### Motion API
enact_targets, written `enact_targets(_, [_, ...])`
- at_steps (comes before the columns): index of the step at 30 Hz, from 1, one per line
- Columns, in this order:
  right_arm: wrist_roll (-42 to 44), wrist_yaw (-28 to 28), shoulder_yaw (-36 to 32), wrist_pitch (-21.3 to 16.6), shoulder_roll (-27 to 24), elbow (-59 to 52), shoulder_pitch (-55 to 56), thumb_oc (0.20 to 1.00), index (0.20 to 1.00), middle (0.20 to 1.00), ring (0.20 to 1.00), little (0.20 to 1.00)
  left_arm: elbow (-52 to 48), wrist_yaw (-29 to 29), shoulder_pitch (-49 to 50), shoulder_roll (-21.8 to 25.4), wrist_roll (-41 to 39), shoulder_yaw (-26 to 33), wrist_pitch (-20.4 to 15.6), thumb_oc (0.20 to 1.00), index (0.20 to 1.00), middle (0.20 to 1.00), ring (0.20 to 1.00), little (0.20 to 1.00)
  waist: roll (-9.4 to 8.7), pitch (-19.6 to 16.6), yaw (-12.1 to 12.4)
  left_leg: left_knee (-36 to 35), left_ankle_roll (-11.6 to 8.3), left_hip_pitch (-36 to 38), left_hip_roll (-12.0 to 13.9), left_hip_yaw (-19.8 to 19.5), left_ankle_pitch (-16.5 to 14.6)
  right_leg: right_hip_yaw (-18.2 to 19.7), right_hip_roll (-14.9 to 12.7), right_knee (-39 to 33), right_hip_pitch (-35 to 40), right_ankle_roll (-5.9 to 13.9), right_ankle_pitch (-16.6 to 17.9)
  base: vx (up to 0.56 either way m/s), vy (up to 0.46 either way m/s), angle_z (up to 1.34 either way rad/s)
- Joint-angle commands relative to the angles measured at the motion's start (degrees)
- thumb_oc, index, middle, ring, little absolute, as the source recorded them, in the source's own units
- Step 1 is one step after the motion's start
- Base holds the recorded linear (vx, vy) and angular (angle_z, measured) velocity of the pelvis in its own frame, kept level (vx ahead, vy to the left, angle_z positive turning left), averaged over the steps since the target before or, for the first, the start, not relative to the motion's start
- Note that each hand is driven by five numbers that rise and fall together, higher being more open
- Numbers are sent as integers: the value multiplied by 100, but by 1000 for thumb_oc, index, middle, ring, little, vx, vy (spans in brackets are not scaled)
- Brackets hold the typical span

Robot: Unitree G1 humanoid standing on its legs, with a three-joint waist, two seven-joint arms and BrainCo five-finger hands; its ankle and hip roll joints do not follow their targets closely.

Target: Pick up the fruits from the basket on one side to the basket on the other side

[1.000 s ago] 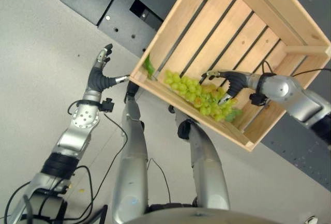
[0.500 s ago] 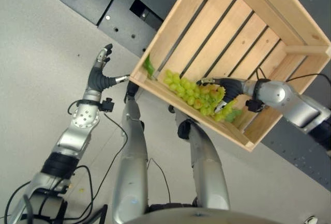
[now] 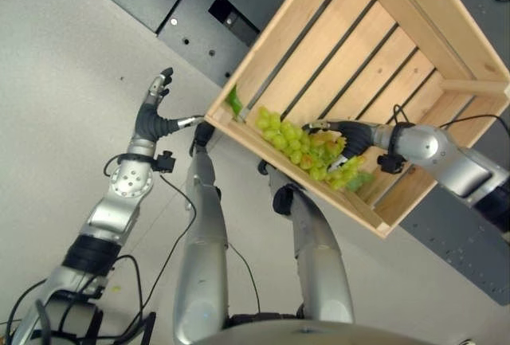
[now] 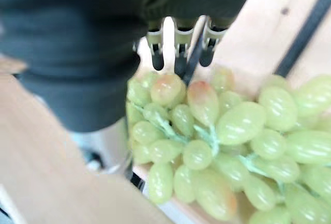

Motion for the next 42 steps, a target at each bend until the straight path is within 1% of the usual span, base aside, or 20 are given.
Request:
enact_targets(1, [151,26,303,-155,3,-403,74,200,200,200,200,200,-481,110,74,-50,371,114,-161,1000,1000,1000,1000,1000,56,-12,90,-492,308,194,-179,75,144,-92,-15,107,250,729,-731,11,-29,14])
enact_targets(5, [166,3,329,-167,28,-393,24,200,200,200,200,200,-497,126,79,-48,367,119,-151,1000,1000,1000,1000,1000,84,-12,113,-521,296,150,-167,24,171,-143,-30,175,207,712,-785,22,-51,10])
enact_targets(6, [179,-57,334,-194,80,-351,6,200,200,200,200,200,-490,137,77,-75,327,101,-153,1000,1000,1000,1000,1000,142,-12,157,-580,272,108,-163,-60,236,-210,-50,289,146,693,-872,31,-54,11])
enact_targets(9, [195,-101,313,-211,104,-341,2,200,200,200,200,200,-491,175,67,-103,330,90,-161,1000,1000,1000,1000,1000,200,-12,179,-629,252,77,-169,-123,272,-279,-65,402,85,672,-956,30,-49,20])
enact_targets(15, [193,-174,256,-227,230,-326,16,200,200,200,200,200,-522,210,90,-114,331,132,-162,1000,1000,1000,1000,1000,248,-12,230,-646,236,8,-183,-185,293,-369,-91,531,29,641,-1081,15,-30,16])
enact_targets(24, [238,-186,220,-220,362,-288,52,200,200,200,200,200,-531,236,102,-152,332,116,-171,1000,1000,1000,1000,1000,290,-12,241,-569,243,-45,-231,-218,271,-402,-157,667,2,623,-1152,0,-2,1])
enact_targets(29, [385,-147,248,-215,276,-328,44,200,200,200,200,200,-533,225,103,-128,316,119,-176,1000,1000,1000,1000,1000,290,-12,242,-569,244,-5,-241,-206,265,-389,-153,615,63,615,-1129,-12,5,2])
enact_targets(30, [410,-159,274,-223,251,-356,3,266,266,266,266,266,-537,226,101,-124,313,119,-182,1000,1000,1000,1000,1000,288,-12,242,-567,249,6,-240,-202,262,-378,-150,610,68,619,-1119,0,0,0])
enact_targets(31, [438,-169,276,-235,236,-363,-3,576,576,576,576,576,-532,228,98,-120,314,117,-184,1000,1000,1000,1000,1000,281,-12,236,-559,250,9,-243,-201,260,-368,-152,602,81,622,-1103,0,0,0])
enact_targets(32, [470,-180,272,-228,211,-369,-13,1000,1000,1000,1000,1000,-533,233,98,-105,312,112,-194,1000,1000,1000,1000,1000,267,-12,234,-540,255,16,-248,-188,255,-345,-146,582,104,629,-1090,0,0,0])
enact_targets(39, [462,-235,225,-283,78,-426,-48,1000,1000,1000,1000,1000,-568,209,92,-63,308,102,-204,1000,1000,1000,1000,1000,249,-12,212,-501,271,41,-258,-169,230,-309,-143,532,164,640,-1054,0,0,0])
enact_targets(42, [490,-276,146,-306,-80,-481,-65,1000,1000,1000,1000,1000,-585,199,126,-23,287,122,-211,1000,1000,1000,1000,1000,234,-12,201,-520,269,85,-263,-155,239,-303,-131,472,221,639,-1025,-10,7,0])
